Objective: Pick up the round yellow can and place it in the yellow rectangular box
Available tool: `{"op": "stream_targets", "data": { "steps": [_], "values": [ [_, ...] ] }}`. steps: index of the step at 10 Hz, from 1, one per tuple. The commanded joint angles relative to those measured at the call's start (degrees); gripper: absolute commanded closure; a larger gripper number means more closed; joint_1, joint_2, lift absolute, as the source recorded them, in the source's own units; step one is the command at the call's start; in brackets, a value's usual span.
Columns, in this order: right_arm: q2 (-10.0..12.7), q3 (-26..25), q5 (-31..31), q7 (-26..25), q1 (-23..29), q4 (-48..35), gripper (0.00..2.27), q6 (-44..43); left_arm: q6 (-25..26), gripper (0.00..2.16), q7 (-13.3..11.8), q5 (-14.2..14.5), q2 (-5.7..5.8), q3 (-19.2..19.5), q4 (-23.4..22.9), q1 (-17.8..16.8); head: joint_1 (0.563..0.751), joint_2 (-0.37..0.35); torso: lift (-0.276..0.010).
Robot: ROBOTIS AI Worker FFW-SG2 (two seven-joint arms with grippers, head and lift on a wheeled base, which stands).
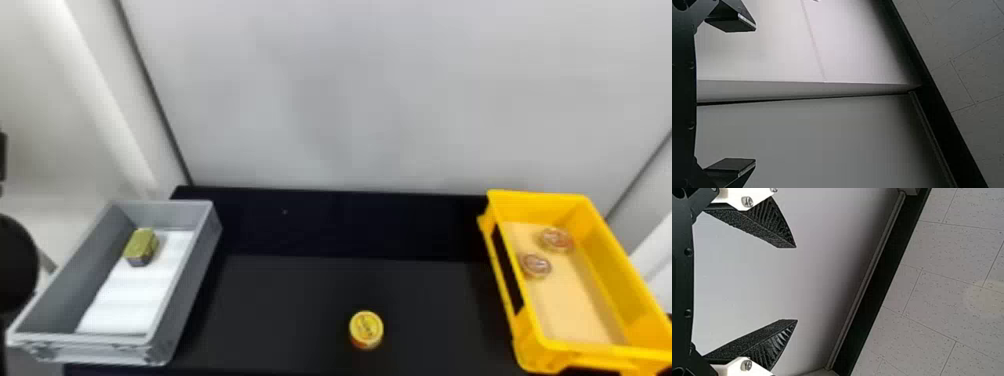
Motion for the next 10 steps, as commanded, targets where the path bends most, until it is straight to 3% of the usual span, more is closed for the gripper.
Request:
{"op": "stream_targets", "data": {
  "steps": [1, 7, 10],
  "values": [
    [0.0, -0.1, 0.0, 0.0, 0.1, -0.1, 0.11, 0.3, 0.2, 0.08, 0.2, -0.1, 0.09, -0.1, -0.3, 0.0, 0.694, 0.054, -0.003],
    [0.1, -0.3, -0.2, 0.0, 0.3, -0.4, 0.11, 1.4, 0.8, 0.08, 1.2, -0.2, 0.35, -0.6, -0.7, -0.1, 0.694, 0.054, -0.003],
    [1.8, -3.1, -7.6, 1.2, -0.4, -1.1, 0.09, 13.3, 1.2, 0.08, 1.1, -0.4, 0.35, -0.9, -0.8, -0.4, 0.694, 0.054, -0.003]
  ]
}}
